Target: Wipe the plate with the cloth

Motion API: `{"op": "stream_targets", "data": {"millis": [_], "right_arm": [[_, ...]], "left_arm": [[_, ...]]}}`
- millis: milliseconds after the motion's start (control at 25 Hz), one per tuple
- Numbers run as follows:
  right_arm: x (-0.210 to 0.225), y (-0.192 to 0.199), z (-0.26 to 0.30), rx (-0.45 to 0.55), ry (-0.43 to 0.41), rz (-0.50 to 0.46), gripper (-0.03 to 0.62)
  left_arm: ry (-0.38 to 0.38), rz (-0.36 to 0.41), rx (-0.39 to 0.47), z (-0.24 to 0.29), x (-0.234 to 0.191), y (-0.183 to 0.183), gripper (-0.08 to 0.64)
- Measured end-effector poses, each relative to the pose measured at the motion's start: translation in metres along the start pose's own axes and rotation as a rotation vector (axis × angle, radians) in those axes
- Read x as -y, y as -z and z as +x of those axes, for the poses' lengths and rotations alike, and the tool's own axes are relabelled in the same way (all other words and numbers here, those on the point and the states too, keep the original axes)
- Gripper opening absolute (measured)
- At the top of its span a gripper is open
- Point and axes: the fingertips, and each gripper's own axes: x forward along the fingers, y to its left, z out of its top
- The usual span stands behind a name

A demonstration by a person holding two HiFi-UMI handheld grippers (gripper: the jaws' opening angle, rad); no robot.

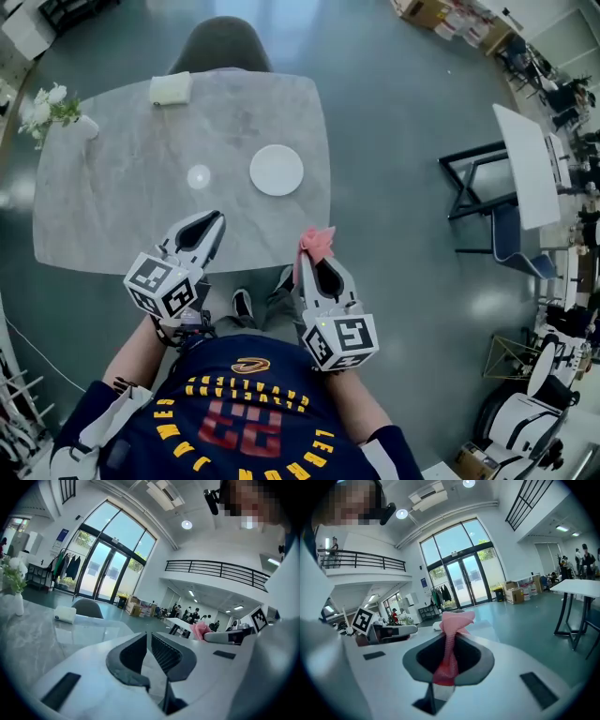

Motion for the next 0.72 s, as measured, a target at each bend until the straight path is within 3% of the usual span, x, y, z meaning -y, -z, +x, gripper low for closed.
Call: {"op": "stream_targets", "data": {"millis": [200, 480, 720], "right_arm": [[0.031, -0.001, 0.035, -0.046, -0.061, -0.007, 0.040], [0.082, 0.003, 0.091, -0.113, -0.139, -0.024, 0.040], [0.101, 0.027, 0.151, -0.190, -0.164, -0.010, 0.040]], "left_arm": [[-0.071, -0.099, -0.088, 0.040, -0.018, 0.024, 0.034], [-0.181, -0.142, -0.173, 0.098, -0.045, 0.043, 0.035], [-0.236, -0.239, -0.225, 0.128, -0.077, 0.061, 0.035]]}}
